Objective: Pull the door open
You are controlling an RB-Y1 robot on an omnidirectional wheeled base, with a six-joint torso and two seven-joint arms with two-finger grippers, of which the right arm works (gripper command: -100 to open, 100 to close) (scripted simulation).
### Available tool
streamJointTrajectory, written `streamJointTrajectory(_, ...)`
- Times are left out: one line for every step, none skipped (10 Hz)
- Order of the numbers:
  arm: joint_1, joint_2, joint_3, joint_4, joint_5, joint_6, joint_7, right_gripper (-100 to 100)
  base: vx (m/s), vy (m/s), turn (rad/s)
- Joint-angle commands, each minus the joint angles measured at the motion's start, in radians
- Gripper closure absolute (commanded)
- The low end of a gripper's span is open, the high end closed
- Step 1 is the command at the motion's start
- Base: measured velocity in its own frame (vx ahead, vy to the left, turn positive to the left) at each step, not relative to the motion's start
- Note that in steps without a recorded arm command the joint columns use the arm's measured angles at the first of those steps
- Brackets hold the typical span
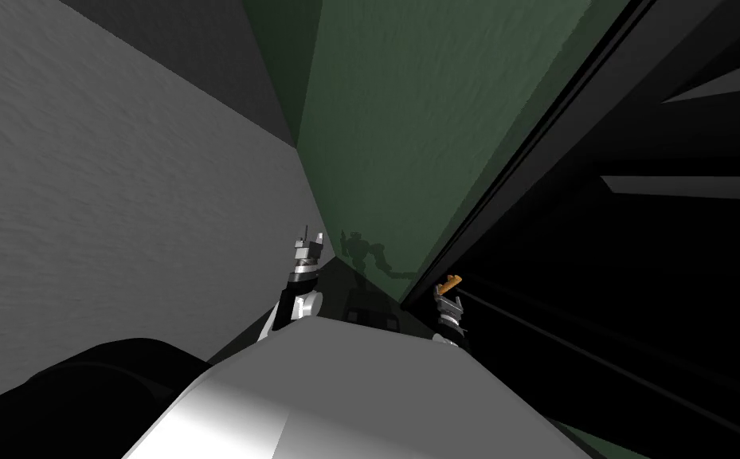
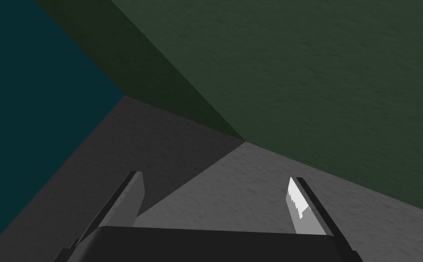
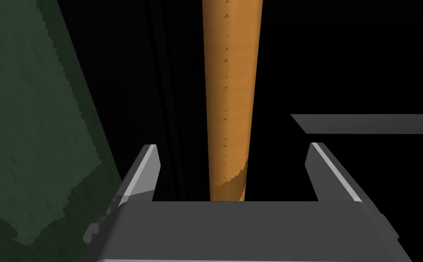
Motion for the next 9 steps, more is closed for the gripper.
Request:
streamJointTrajectory(0.007,-0.023,-0.008,0.006,-0.005,0.000,-0.028,-100,0.157,-0.026,0.060)
streamJointTrajectory(0.008,-0.034,-0.011,0.014,-0.007,-0.002,-0.043,-100,0.207,0.009,0.039)
streamJointTrajectory(0.011,-0.027,-0.005,0.012,-0.004,-0.003,-0.036,-100,0.070,0.023,-0.041)
streamJointTrajectory(0.011,-0.027,-0.005,0.012,-0.004,-0.003,-0.036,100,-0.035,0.010,0.036)
streamJointTrajectory(0.011,-0.027,-0.005,0.012,-0.004,-0.003,-0.036,100,-0.035,-0.008,-0.014)
streamJointTrajectory(0.011,-0.027,-0.005,0.012,-0.004,-0.003,-0.036,100,-0.014,-0.012,0.015)
streamJointTrajectory(0.011,-0.027,-0.005,0.012,-0.004,-0.003,-0.036,100,-0.002,-0.007,0.011)
streamJointTrajectory(0.011,-0.027,-0.005,0.012,-0.004,-0.003,-0.036,100,0.000,0.000,0.000)
streamJointTrajectory(0.011,-0.027,-0.005,0.012,-0.004,-0.003,-0.036,100,0.000,0.000,0.000)
